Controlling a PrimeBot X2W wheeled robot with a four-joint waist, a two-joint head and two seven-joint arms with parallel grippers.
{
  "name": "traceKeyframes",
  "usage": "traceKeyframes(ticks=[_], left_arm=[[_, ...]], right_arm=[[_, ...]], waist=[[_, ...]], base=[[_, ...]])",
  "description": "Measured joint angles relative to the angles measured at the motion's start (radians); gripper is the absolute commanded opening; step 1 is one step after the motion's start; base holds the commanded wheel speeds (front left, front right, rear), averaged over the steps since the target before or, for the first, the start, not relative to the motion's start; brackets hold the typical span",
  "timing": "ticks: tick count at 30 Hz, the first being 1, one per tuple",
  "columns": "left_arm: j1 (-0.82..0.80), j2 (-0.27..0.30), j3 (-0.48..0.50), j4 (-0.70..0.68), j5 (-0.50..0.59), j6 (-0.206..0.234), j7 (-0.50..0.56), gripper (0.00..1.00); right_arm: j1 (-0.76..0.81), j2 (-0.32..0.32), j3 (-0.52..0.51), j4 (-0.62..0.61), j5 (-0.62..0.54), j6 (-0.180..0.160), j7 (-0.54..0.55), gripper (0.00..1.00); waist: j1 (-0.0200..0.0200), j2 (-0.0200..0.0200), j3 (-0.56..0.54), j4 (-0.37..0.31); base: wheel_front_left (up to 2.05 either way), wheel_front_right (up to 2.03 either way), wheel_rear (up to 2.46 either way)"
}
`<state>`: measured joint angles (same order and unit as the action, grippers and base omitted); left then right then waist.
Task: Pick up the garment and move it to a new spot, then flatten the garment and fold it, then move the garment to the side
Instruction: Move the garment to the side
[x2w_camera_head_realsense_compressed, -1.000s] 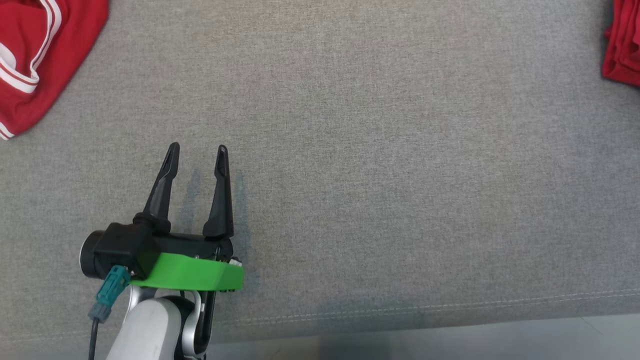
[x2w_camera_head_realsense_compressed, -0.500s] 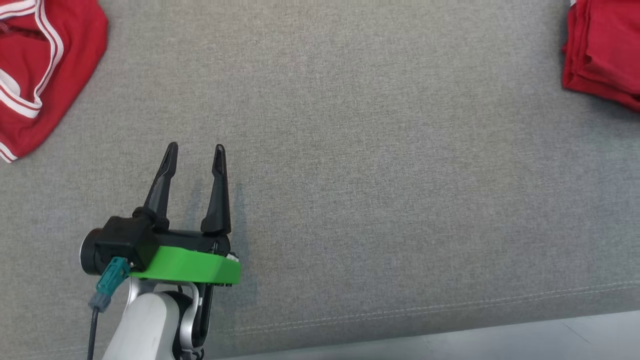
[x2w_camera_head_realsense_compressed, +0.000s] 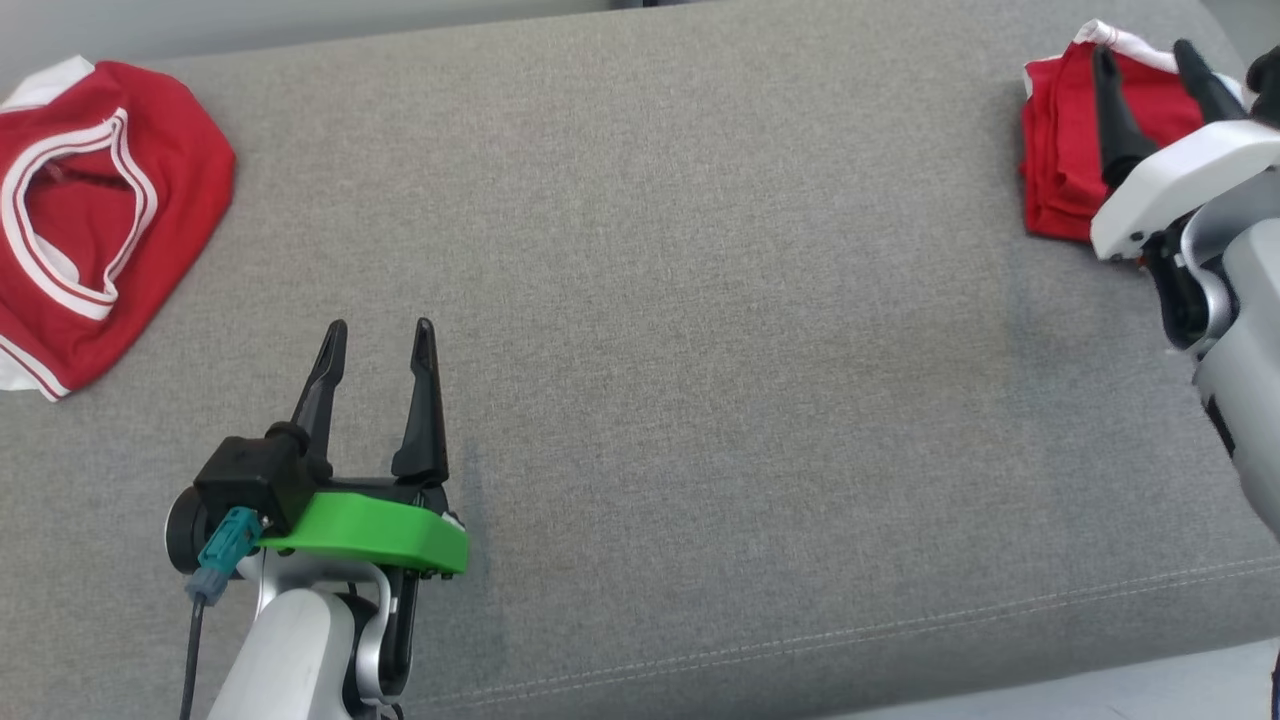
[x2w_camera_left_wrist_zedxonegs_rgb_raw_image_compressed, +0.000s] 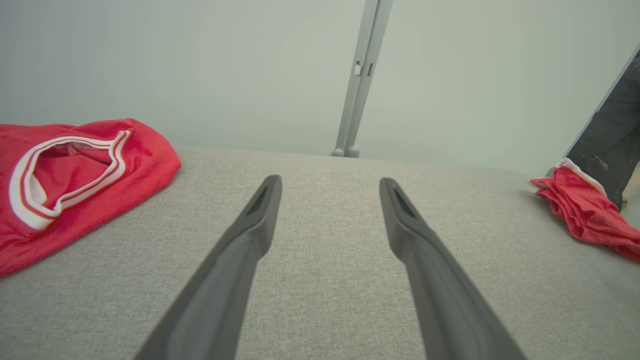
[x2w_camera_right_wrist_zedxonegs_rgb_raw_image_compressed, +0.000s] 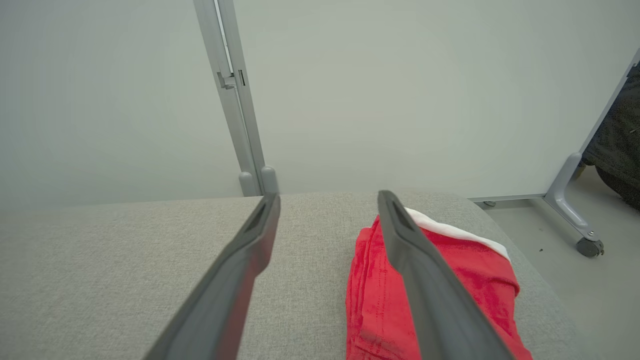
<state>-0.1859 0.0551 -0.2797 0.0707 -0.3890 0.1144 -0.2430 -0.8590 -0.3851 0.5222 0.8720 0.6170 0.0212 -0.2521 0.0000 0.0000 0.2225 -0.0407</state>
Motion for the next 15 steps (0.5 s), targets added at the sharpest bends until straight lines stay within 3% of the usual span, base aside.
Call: traceKeyframes(ticks=[7,15], left_arm=[[0.007,-0.003,0.010,0.053,-0.024,0.000,-0.005,1.00],[0.071,-0.005,0.038,0.080,-0.031,0.000,-0.005,1.00]], right_arm=[[0.114,0.053,-0.031,-0.109,-0.001,-0.007,0.000,1.00],[0.277,0.131,-0.059,-0.230,-0.017,-0.053,0.000,1.00]], waist=[[0.0000,0.0000,-0.091,-0.002],[0.0000,0.0000,-0.179,0.008]], base=[[0.00,0.00,0.00],[0.00,0.00,0.00]])
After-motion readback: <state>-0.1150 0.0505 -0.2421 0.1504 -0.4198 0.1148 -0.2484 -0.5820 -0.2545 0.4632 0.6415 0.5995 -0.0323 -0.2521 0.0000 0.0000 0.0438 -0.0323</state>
